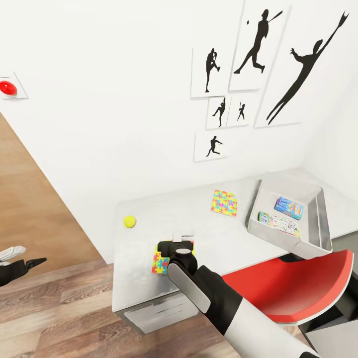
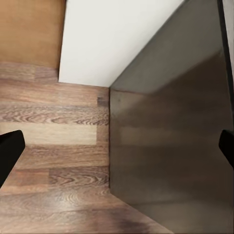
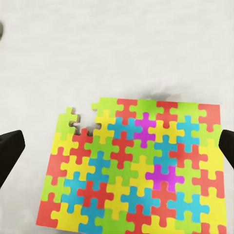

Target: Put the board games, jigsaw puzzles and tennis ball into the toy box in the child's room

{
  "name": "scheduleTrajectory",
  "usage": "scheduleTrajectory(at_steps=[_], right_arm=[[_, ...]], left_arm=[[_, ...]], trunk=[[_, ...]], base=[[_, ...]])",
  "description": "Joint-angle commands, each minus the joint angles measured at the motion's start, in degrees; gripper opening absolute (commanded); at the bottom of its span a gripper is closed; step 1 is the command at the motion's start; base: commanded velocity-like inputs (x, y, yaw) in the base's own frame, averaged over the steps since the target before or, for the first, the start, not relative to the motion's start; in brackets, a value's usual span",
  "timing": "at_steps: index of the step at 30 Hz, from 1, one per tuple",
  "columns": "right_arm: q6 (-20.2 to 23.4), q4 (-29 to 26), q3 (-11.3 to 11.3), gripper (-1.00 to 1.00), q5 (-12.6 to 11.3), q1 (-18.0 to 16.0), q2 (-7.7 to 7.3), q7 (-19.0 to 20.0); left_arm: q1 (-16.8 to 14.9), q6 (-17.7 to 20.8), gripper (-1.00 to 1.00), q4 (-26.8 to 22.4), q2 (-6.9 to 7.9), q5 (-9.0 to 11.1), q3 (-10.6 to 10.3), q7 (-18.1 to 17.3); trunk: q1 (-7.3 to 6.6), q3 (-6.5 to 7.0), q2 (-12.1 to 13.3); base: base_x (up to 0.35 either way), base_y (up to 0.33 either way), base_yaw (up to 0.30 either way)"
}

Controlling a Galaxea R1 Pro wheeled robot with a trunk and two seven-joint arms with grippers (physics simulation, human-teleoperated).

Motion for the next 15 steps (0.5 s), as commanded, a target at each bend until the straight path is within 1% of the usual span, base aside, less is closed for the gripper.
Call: scheduleTrajectory(at_steps=[1,8,13,15], right_arm=[[0.2,-0.1,0.1,1.0,-0.3,-0.1,0.0,-0.4],[0.2,-0.1,0.1,1.0,-0.2,-0.1,0.0,-0.4],[0.2,-0.1,0.1,1.0,-0.2,-0.1,0.0,-0.4],[0.2,-0.1,0.1,1.0,-0.2,-0.1,0.0,-0.4]], left_arm=[[-0.1,0.3,1.0,0.0,0.1,0.0,0.1,-0.2],[0.0,-0.4,1.0,0.0,1.31,-1.1,0.0,-0.2],[0.1,-0.5,1.0,0.0,2.37,-1.5,-0.1,-0.2],[0.1,-0.6,1.0,0.0,2.52,-1.6,-0.1,-0.2]], trunk=[[0.04,-0.11,-0.1],[0.04,-0.11,-0.1],[0.04,-0.11,-0.1],[0.04,-0.11,-0.1]], base=[[0.0,0.0,0.0],[0.0,0.009,0.0],[0.0,0.123,0.0],[0.0,0.079,0.0]])
